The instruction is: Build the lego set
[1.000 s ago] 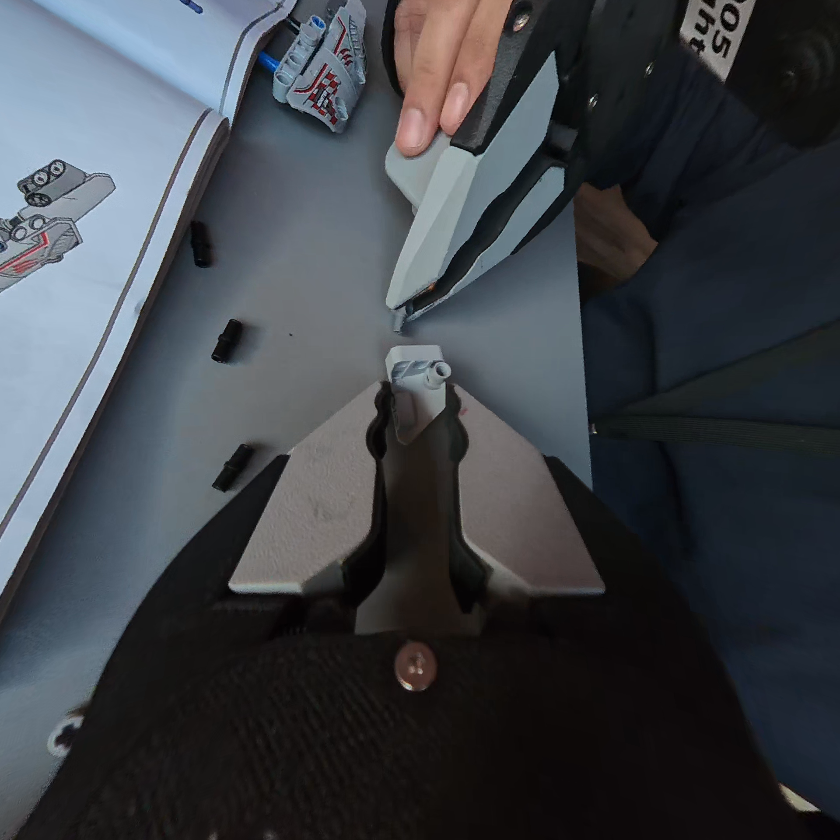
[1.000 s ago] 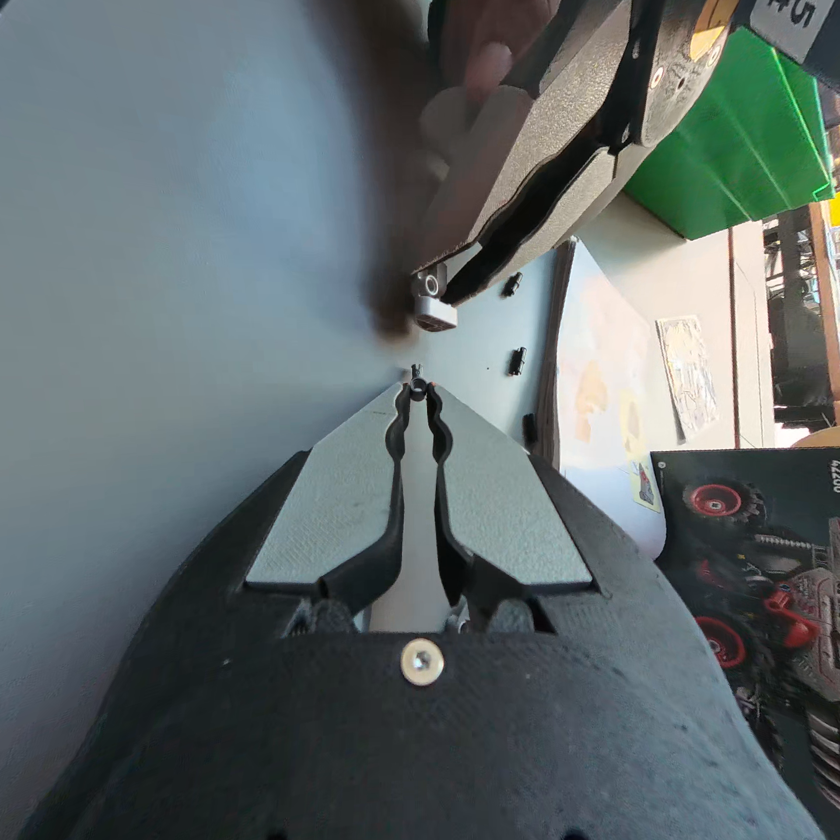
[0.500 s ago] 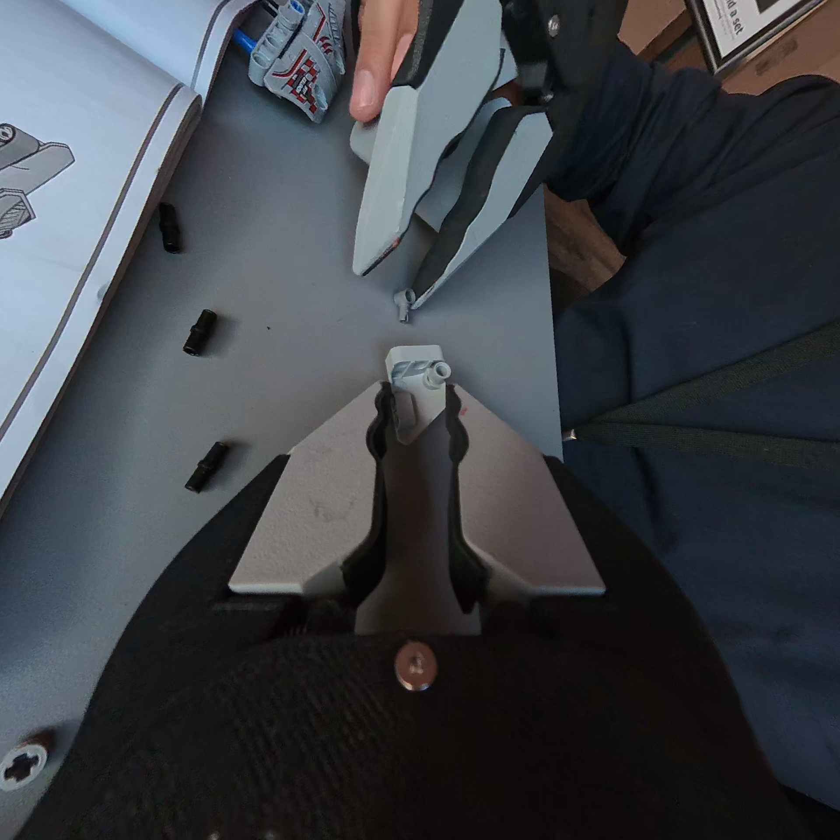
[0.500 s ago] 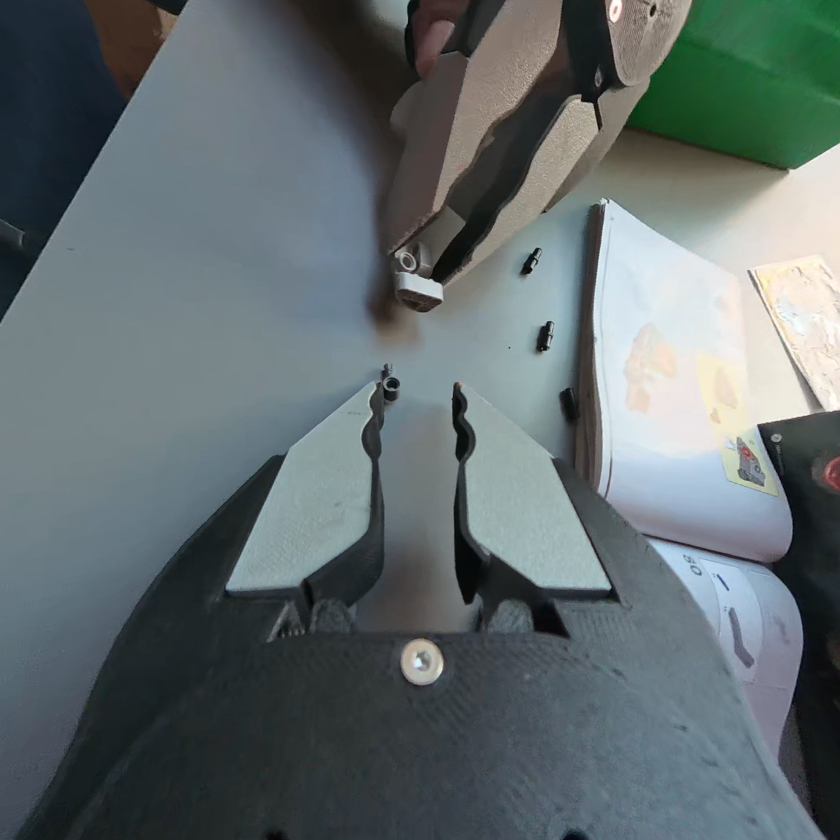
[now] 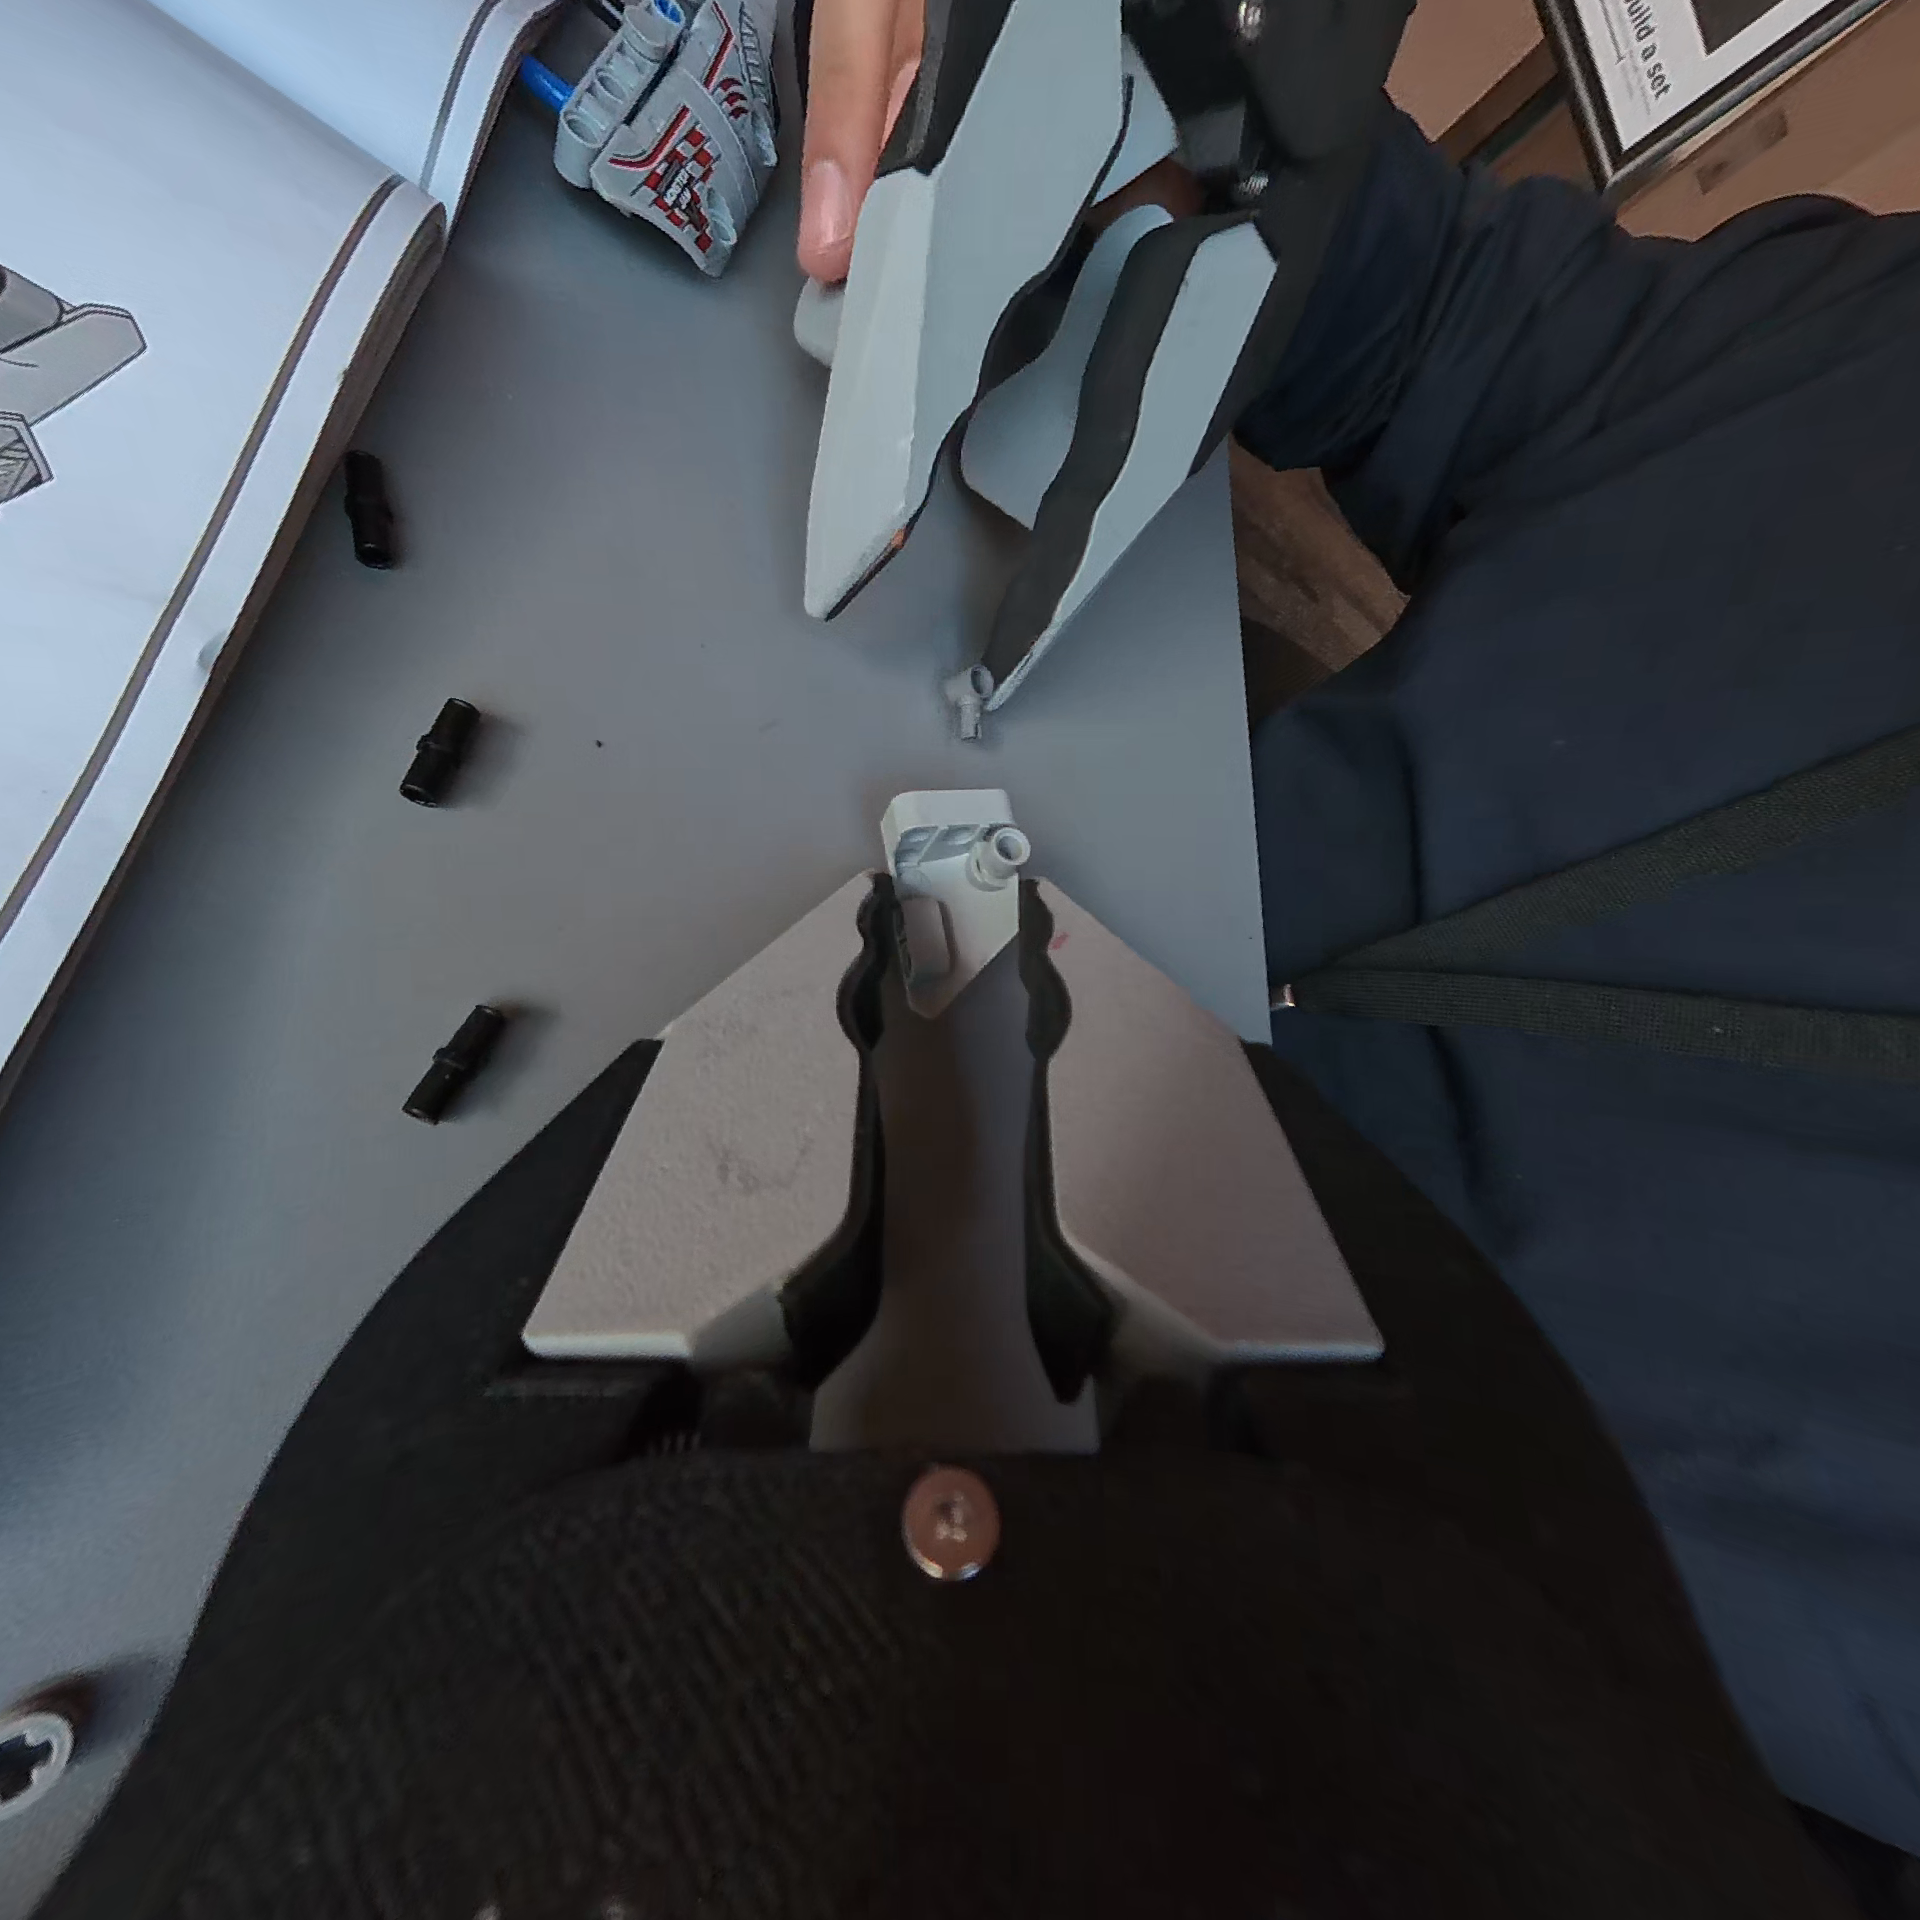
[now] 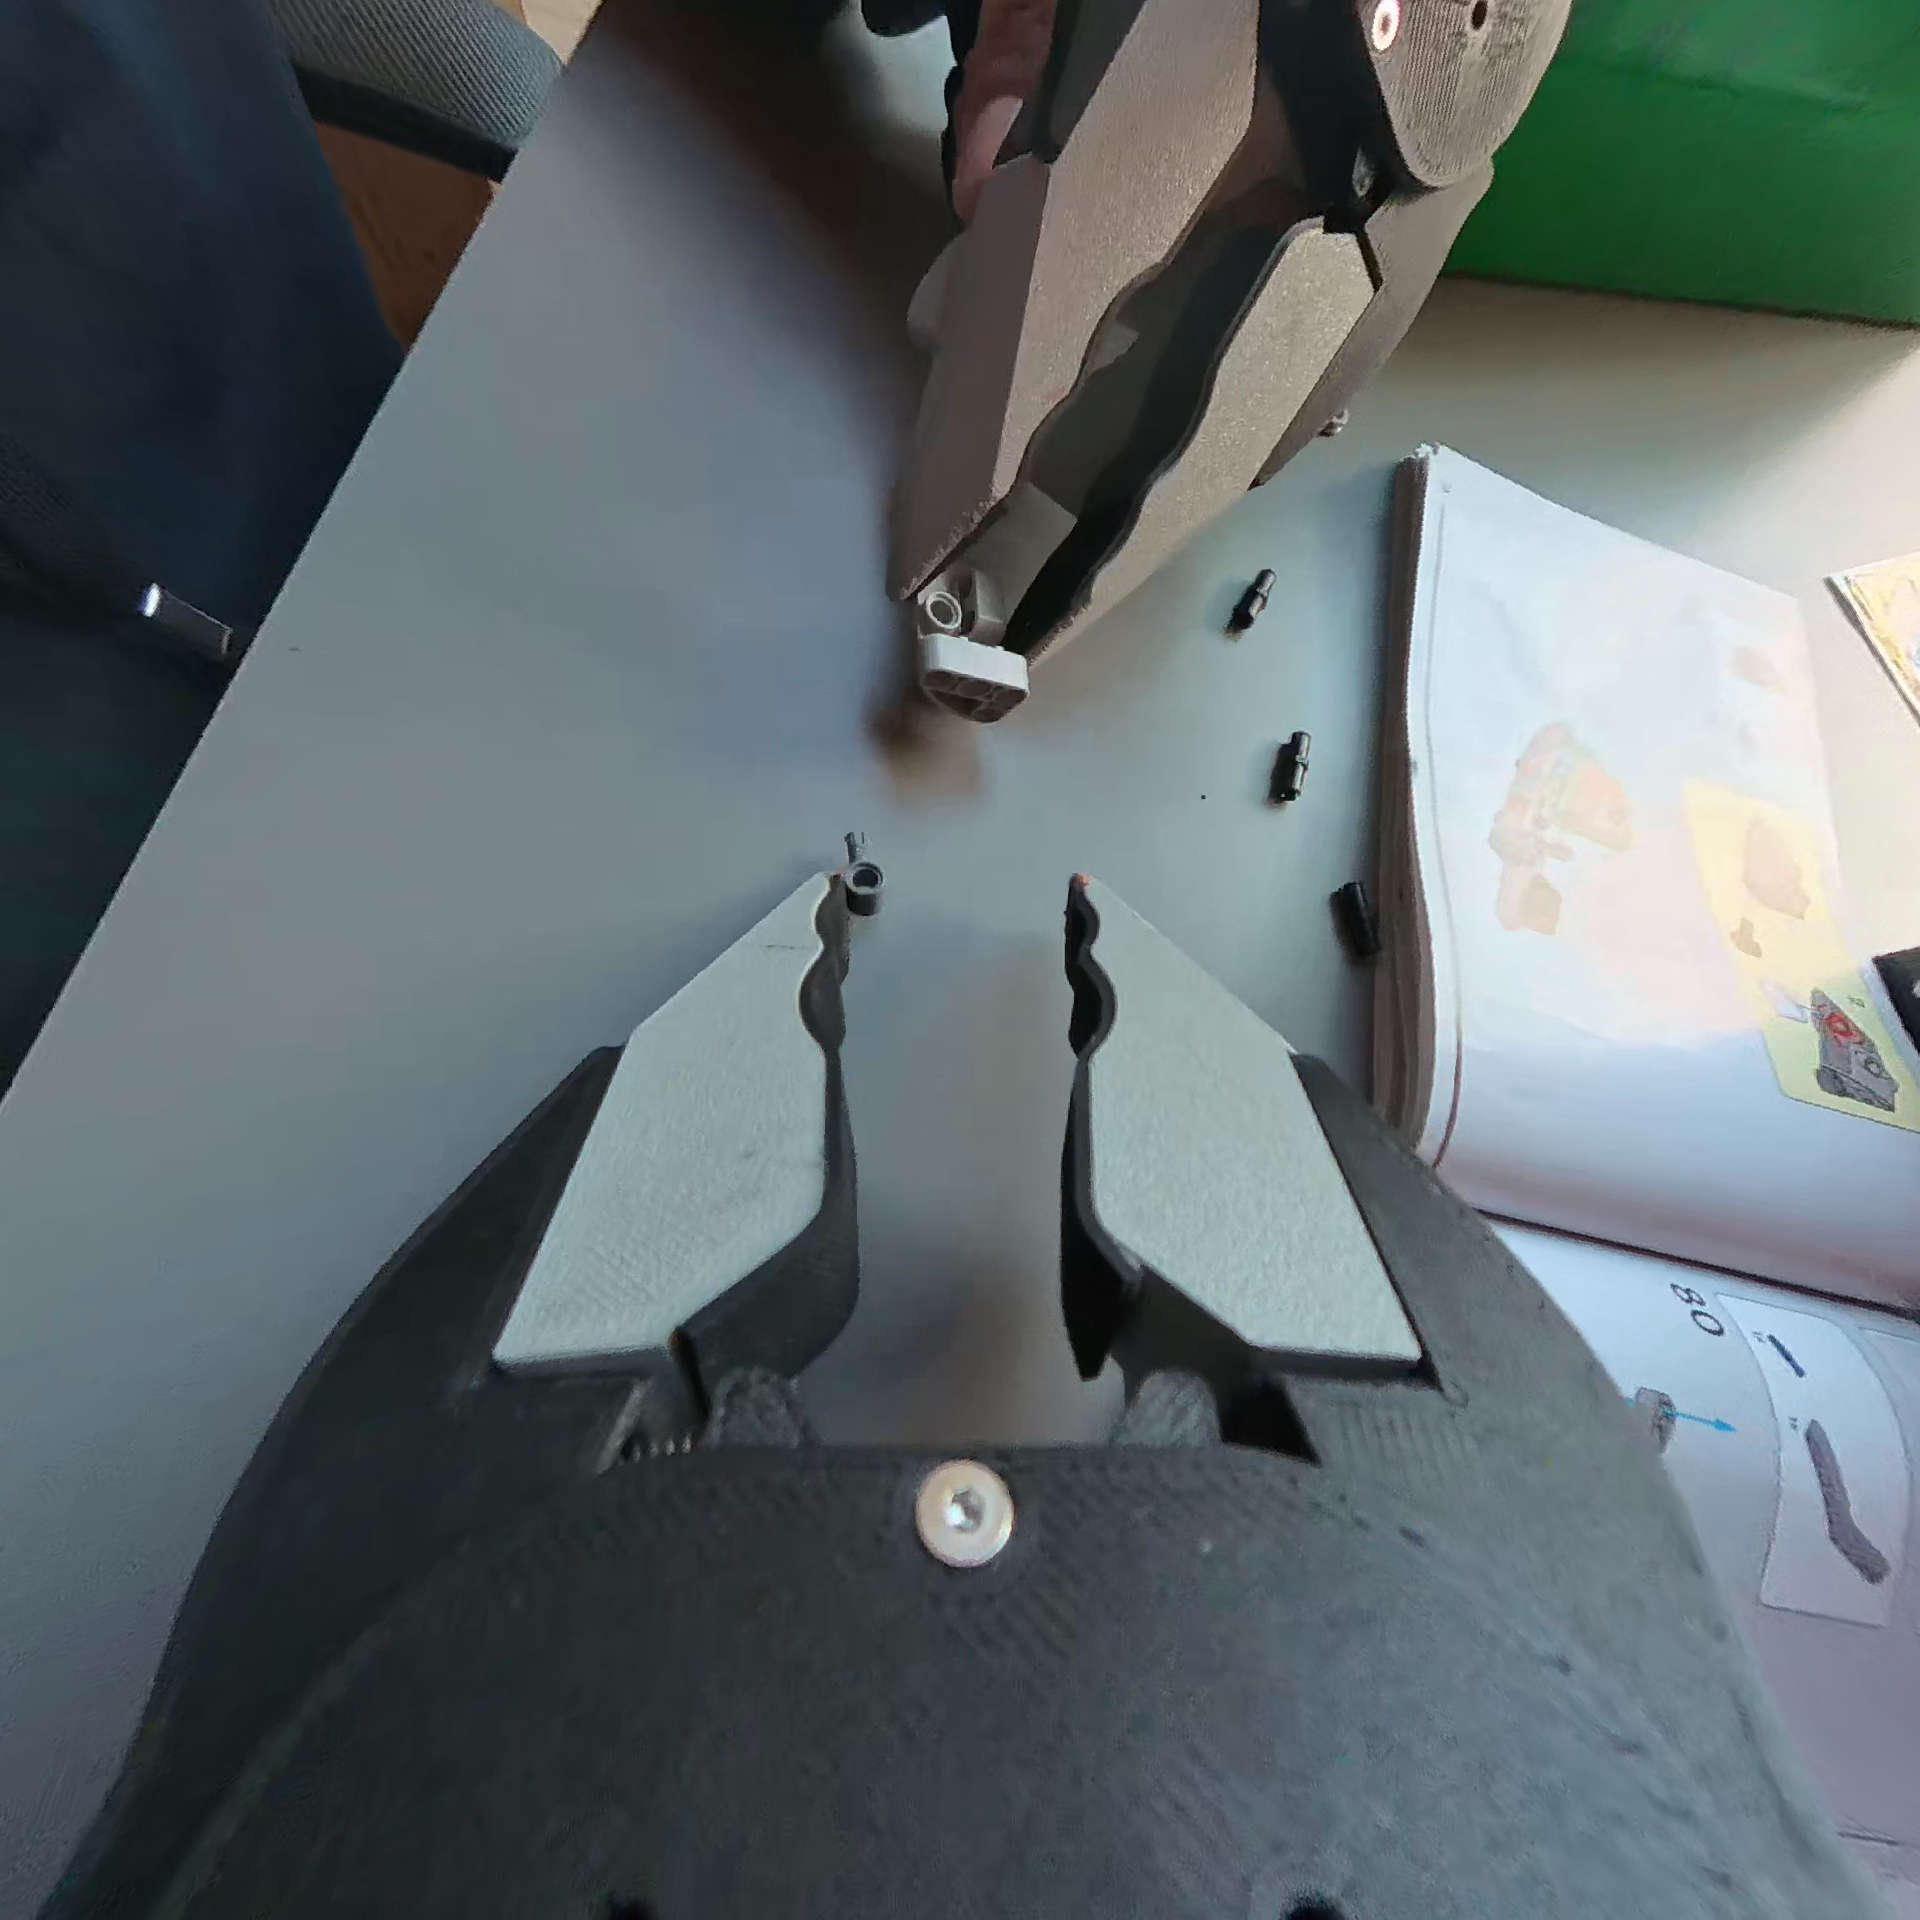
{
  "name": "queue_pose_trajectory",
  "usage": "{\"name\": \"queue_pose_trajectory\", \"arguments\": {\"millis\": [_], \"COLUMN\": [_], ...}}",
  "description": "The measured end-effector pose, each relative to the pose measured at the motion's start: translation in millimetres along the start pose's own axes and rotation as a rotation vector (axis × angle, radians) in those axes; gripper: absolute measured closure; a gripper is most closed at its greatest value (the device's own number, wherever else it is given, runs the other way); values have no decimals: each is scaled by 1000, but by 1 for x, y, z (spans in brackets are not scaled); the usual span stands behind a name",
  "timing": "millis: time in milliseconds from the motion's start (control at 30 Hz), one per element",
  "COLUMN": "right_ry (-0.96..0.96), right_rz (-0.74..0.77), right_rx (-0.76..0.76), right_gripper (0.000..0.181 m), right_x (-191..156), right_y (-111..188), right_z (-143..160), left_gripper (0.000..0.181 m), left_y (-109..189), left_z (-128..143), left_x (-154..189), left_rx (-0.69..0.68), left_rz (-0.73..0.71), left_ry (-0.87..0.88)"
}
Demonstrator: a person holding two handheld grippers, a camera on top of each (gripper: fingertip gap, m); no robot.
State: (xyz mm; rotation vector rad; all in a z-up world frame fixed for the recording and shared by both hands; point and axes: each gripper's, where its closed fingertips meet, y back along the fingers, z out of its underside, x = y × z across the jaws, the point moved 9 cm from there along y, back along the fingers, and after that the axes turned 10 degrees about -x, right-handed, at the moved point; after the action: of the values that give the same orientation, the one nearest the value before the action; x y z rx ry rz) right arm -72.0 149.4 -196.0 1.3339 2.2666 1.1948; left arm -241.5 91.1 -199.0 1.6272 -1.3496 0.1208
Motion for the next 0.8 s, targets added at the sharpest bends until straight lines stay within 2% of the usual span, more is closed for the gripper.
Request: {"name": "queue_pose_trajectory", "arguments": {"millis": [33, 267, 400, 667, 800], "right_ry": [-3, -13, -16, 130, 192], "right_rz": [-7, -25, -24, 151, 196], "right_rx": [-4, -21, 74, 53, 54], "right_gripper": [143, 140, 142, 152, 161], "right_x": [0, 0, -1, -12, -16], "right_y": [0, -2, 7, -2, -6], "right_z": [1, 0, -8, -26, -33], "left_gripper": [160, 160, 160, 160, 160], "left_y": [0, 0, -1, -2, -5], "left_z": [0, 1, 1, -3, -6], "left_x": [0, 1, 2, 4, 7], "left_rx": [0, -3, -1, 35, 58], "left_rz": [0, 9, 25, 101, 191], "left_ry": [0, 0, -3, 29, 45]}}
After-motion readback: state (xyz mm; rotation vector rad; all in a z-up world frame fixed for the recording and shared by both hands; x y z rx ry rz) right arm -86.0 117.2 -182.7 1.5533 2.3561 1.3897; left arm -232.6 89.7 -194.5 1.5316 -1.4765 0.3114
